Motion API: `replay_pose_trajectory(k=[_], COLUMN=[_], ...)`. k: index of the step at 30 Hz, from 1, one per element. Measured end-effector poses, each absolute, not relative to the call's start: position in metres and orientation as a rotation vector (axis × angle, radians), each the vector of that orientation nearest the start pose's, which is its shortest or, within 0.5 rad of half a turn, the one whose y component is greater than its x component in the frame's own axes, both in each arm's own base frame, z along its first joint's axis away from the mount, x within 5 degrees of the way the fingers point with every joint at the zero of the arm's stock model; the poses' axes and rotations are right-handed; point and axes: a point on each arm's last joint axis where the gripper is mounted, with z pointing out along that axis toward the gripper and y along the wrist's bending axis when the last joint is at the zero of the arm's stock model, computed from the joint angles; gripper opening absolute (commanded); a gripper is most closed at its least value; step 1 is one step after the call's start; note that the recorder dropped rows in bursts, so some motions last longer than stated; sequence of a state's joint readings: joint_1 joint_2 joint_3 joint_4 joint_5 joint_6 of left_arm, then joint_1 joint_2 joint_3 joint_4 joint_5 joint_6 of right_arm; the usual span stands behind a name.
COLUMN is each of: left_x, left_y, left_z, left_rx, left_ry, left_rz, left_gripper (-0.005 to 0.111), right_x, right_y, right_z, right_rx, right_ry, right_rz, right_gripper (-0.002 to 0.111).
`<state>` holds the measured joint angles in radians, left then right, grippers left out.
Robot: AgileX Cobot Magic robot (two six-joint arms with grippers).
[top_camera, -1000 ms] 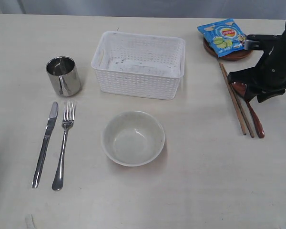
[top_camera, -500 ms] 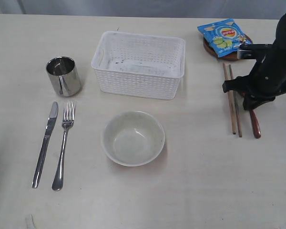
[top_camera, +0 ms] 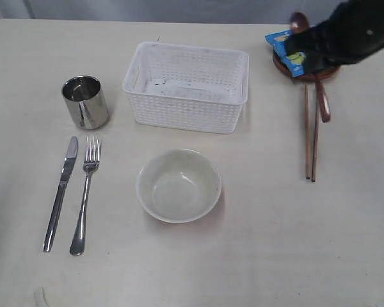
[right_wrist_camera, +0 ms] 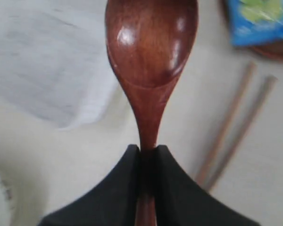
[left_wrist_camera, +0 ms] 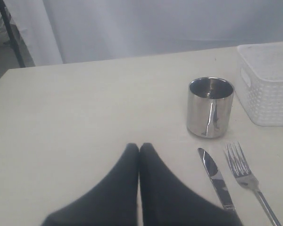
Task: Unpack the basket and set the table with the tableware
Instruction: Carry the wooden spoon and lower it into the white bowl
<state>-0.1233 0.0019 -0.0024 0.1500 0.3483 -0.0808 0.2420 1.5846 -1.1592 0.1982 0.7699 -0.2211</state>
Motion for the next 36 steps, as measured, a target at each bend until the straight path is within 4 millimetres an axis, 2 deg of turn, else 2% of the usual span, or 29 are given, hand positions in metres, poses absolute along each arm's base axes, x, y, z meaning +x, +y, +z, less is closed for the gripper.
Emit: replay_pose_trajectory(k=[3, 6, 9, 12, 15, 21, 27, 31, 33, 36], left_x=[0.054, 0.054, 0.054, 0.054, 0.054, 0.054, 0.054, 0.054, 0.054, 0.054], left_y=[-0.002, -0.002, -0.002, -0.002, -0.002, -0.002, -0.002, -0.002, -0.002, -0.002], left_z=[0.183, 0.183, 0.183, 0.183, 0.183, 0.183, 0.183, 0.183, 0.183, 0.183], left_rx=[0.132, 0.132, 0.132, 0.132, 0.132, 0.132, 0.132, 0.132, 0.132, 0.132], left_ry=[1.823, 1.823, 1.823, 1.823, 1.823, 1.823, 1.823, 1.823, 1.823, 1.823], left_rz=[0.002, 0.002, 0.002, 0.002, 0.002, 0.002, 0.002, 0.002, 0.002, 0.002], left_gripper=[0.000, 0.000, 0.000, 0.000, 0.000, 0.000, 0.000, 0.000, 0.000, 0.000], right_x=[0.297, 0.269, 0.243, 0.222, 0.217, 0.222, 0.225, 0.226, 0.227, 0.230], right_y=[0.140, 0.192, 0.233, 0.259, 0.269, 0.276, 0.279, 0.280, 0.281, 0.286], right_z=[0.287, 0.295, 0.288, 0.266, 0.241, 0.205, 0.183, 0.179, 0.181, 0.188], right_rx=[-0.763, -1.103, -1.407, -1.663, -1.779, -1.860, -1.878, -1.841, -1.815, -1.767], right_ry=[2.563, 2.515, 2.480, 2.475, 2.512, 2.591, 2.649, 2.685, 2.692, 2.691], right_rz=[0.321, 0.374, 0.319, 0.145, -0.001, -0.126, -0.169, -0.181, -0.178, -0.164], right_gripper=[-0.001, -0.001, -0.001, -0.001, -0.001, -0.001, 0.000, 0.000, 0.007, 0.027])
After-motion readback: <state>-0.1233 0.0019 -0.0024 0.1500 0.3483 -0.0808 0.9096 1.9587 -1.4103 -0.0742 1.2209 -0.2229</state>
